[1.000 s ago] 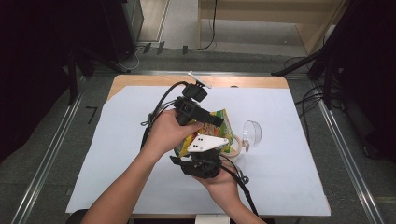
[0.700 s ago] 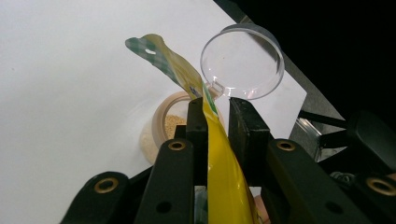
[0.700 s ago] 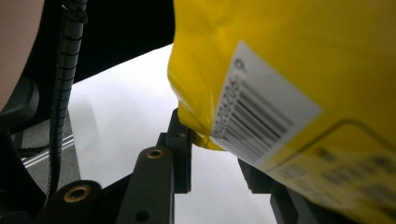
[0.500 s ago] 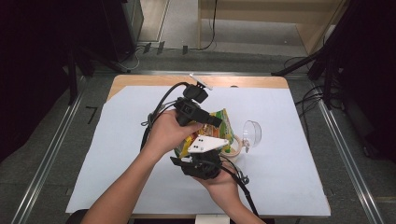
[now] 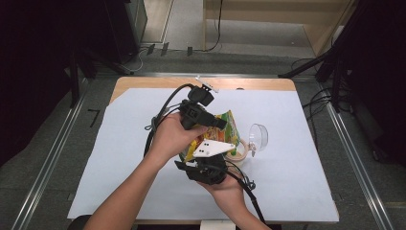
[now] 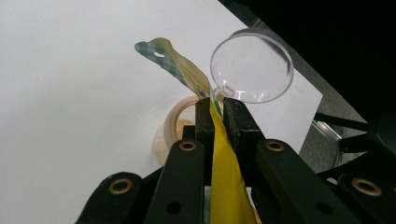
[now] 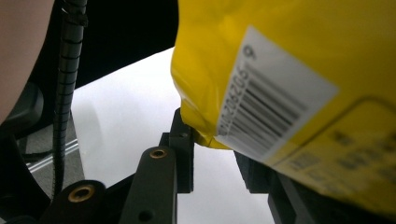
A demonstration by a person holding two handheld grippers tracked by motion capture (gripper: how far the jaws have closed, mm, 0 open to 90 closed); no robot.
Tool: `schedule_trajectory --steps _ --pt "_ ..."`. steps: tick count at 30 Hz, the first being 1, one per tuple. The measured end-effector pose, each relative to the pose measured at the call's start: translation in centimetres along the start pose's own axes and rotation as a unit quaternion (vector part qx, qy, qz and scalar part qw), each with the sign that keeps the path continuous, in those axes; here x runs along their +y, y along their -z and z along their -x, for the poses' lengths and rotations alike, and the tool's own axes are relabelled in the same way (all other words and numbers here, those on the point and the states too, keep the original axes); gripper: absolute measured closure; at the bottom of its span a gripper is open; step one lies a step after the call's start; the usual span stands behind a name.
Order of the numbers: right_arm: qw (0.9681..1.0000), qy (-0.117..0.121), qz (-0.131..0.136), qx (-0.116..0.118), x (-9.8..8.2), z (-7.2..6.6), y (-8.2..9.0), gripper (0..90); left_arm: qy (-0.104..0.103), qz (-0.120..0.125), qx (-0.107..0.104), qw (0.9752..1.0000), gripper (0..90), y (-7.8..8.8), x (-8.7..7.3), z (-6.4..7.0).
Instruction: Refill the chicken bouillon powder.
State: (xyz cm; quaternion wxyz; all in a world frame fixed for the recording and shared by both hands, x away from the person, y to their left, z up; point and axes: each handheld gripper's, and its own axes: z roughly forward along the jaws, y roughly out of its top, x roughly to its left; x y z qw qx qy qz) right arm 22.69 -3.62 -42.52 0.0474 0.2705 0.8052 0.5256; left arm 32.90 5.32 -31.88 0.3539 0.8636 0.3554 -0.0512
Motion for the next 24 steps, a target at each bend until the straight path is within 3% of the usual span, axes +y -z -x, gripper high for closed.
schedule_trajectory --steps 7,12,17,24 --pt "0.9998 -0.018 -0.004 0.006 0.2 0.4 -0.2 70.6 0.027 -0.011 -0.025 0.9993 85.0 -0.4 0.5 -1.3" --pt "0.9998 -0.019 -0.009 0.003 1.0 0.8 -0.3 69.3 0.032 -0.021 -0.028 0.9989 83.8 -0.6 1.2 -1.6" --pt "0.9998 -0.018 -0.009 0.001 0.9 1.1 -0.4 69.0 0.051 -0.022 -0.045 0.9974 83.4 -0.9 1.2 -2.3" --pt "0.9998 -0.015 -0.011 -0.002 0.9 1.1 -0.2 68.3 0.053 -0.028 -0.049 0.9970 81.4 -1.1 1.4 -2.2"
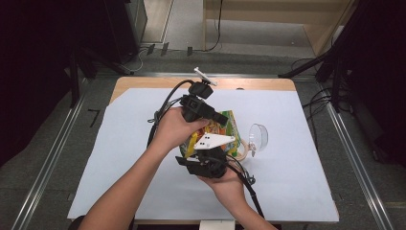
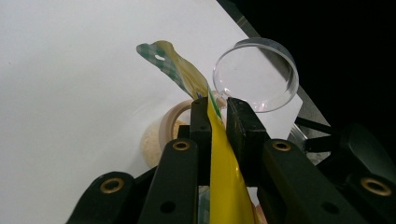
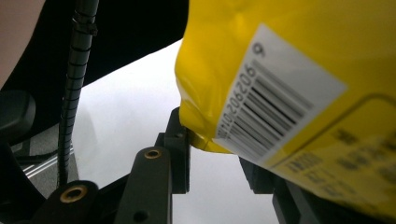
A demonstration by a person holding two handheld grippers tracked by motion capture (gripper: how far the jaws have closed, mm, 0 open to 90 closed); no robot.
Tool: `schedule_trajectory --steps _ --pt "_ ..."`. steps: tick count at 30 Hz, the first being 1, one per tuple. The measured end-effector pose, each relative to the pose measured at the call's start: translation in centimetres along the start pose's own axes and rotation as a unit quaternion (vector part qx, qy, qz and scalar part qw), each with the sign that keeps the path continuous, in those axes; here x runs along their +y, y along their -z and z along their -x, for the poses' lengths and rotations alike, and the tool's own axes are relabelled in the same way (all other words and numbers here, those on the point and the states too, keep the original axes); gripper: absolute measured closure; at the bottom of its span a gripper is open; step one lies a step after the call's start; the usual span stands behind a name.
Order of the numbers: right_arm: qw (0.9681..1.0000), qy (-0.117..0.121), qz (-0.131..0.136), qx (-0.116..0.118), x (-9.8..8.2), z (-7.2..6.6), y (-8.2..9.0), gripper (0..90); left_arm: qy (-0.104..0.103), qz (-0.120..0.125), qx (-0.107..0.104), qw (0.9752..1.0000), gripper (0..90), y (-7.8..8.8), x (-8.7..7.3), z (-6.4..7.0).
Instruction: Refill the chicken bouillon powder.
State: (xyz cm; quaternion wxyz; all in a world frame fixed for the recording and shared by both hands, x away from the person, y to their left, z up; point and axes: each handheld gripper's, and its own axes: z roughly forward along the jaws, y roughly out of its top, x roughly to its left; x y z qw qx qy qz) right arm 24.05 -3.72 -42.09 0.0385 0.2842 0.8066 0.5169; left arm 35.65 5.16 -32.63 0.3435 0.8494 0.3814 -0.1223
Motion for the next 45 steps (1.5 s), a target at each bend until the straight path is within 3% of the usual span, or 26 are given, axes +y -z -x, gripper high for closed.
schedule_trajectory --steps 5,15,27,45 --pt "1.0000 0.000 0.006 0.003 0.13 -0.17 0.26 68.3 -0.001 -0.011 -0.001 0.9999 79.5 -0.01 0.23 0.34" --pt "0.9998 0.018 0.003 -0.002 0.01 -0.28 0.28 67.9 -0.003 -0.004 0.005 1.0000 79.1 0.15 -0.08 0.61" --pt "0.9999 0.015 0.002 0.004 0.21 -0.06 0.22 67.9 -0.006 0.001 0.016 0.9999 79.1 0.30 0.06 0.59" --pt "0.9999 0.015 0.001 0.006 0.33 0.13 -0.01 67.9 -0.002 0.001 0.015 0.9999 78.7 0.29 0.10 0.27"
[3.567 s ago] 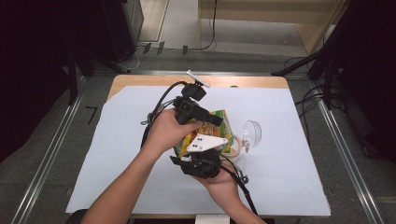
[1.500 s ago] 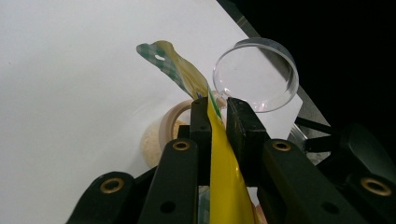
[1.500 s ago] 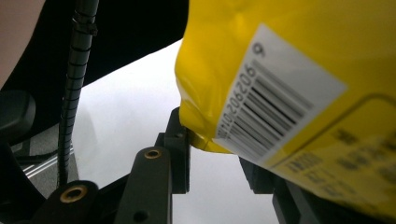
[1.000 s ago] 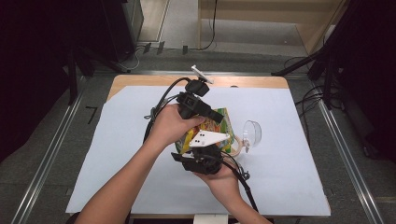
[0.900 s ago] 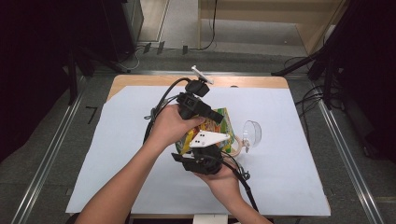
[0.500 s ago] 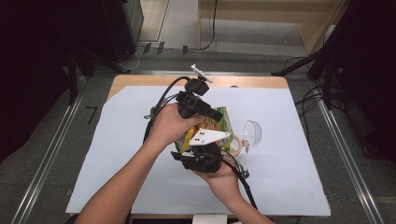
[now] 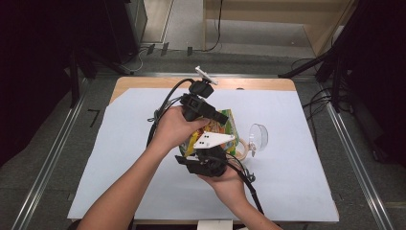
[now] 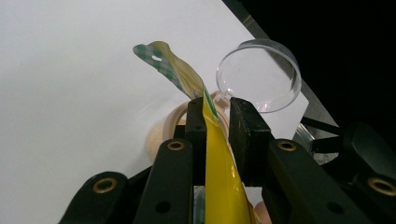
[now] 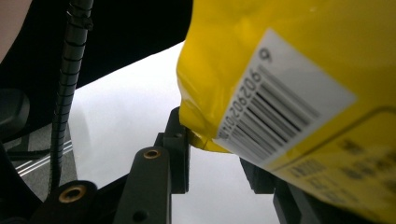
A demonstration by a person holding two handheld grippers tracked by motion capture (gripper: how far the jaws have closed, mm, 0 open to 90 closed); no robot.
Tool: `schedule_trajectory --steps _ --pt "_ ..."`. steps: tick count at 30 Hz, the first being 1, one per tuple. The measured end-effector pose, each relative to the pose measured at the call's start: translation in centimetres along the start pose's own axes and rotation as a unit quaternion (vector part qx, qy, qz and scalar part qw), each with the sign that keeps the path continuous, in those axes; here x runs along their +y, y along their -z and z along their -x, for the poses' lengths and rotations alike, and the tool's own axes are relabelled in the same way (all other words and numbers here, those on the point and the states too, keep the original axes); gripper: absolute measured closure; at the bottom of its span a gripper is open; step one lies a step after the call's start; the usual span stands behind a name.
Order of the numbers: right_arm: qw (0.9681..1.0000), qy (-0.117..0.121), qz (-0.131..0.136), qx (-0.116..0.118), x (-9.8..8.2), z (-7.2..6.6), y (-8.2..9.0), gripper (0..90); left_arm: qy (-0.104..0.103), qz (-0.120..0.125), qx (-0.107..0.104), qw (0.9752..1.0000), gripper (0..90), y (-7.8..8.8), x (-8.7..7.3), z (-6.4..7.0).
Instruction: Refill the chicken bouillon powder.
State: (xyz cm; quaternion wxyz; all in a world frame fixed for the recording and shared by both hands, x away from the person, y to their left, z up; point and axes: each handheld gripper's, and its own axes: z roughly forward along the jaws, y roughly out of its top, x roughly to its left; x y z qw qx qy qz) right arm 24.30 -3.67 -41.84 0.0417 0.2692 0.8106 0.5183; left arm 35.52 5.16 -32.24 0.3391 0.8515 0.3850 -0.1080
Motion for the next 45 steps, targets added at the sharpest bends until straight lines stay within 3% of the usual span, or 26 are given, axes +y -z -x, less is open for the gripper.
schedule_trajectory --steps 19,28,45 --pt "1.0000 -0.005 0.000 0.003 0.2 -0.1 0.2 67.7 0.008 -0.006 -0.005 0.9999 78.7 -0.1 0.2 -0.2" --pt "0.9999 -0.009 0.007 0.005 0.3 -0.4 0.2 67.7 -0.003 -0.011 0.008 0.9999 78.5 0.0 0.2 0.4" --pt "0.9999 -0.010 0.012 0.000 0.0 -0.6 0.2 67.7 -0.010 -0.014 0.012 0.9998 78.9 0.0 0.0 0.9"
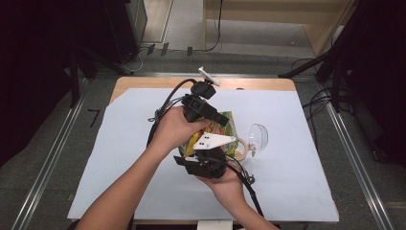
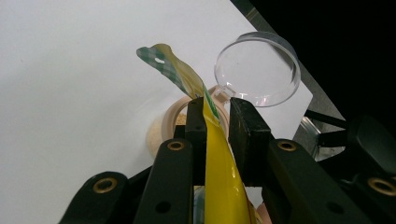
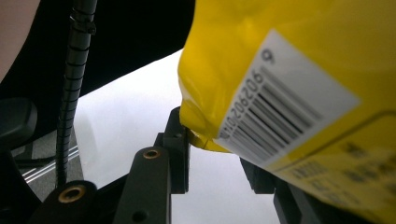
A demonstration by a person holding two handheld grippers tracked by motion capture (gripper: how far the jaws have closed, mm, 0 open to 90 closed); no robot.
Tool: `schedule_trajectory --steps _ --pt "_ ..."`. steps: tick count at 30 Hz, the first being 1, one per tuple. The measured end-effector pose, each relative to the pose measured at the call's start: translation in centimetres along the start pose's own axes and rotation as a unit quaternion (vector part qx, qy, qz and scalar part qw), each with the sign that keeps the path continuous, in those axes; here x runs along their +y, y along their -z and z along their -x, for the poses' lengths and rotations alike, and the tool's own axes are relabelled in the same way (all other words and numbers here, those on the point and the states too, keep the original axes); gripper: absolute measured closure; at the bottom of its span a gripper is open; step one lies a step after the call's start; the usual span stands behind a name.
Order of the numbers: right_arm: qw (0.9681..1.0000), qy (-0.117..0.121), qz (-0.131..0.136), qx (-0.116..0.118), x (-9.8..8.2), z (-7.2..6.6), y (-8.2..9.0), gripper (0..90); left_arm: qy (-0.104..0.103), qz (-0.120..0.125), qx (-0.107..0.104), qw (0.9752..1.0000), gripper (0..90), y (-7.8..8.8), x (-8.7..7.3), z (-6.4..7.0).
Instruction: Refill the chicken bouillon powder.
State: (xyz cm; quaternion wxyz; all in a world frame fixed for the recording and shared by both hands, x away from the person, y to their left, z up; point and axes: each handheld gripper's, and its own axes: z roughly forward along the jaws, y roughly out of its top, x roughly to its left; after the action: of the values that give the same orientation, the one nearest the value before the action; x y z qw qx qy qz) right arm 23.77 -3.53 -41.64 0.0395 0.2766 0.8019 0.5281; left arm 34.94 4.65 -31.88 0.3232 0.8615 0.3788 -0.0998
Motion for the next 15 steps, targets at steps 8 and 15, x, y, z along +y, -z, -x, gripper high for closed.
schedule_trajectory --steps 8,15 --pt "1.0000 -0.003 0.000 -0.001 -0.16 -0.14 -0.02 67.7 -0.003 0.000 0.001 1.0000 79.4 -0.09 -0.20 0.18" --pt "1.0000 -0.002 0.000 -0.002 -0.13 -0.11 -0.04 67.9 -0.002 0.000 0.002 1.0000 79.4 -0.12 -0.19 0.21"
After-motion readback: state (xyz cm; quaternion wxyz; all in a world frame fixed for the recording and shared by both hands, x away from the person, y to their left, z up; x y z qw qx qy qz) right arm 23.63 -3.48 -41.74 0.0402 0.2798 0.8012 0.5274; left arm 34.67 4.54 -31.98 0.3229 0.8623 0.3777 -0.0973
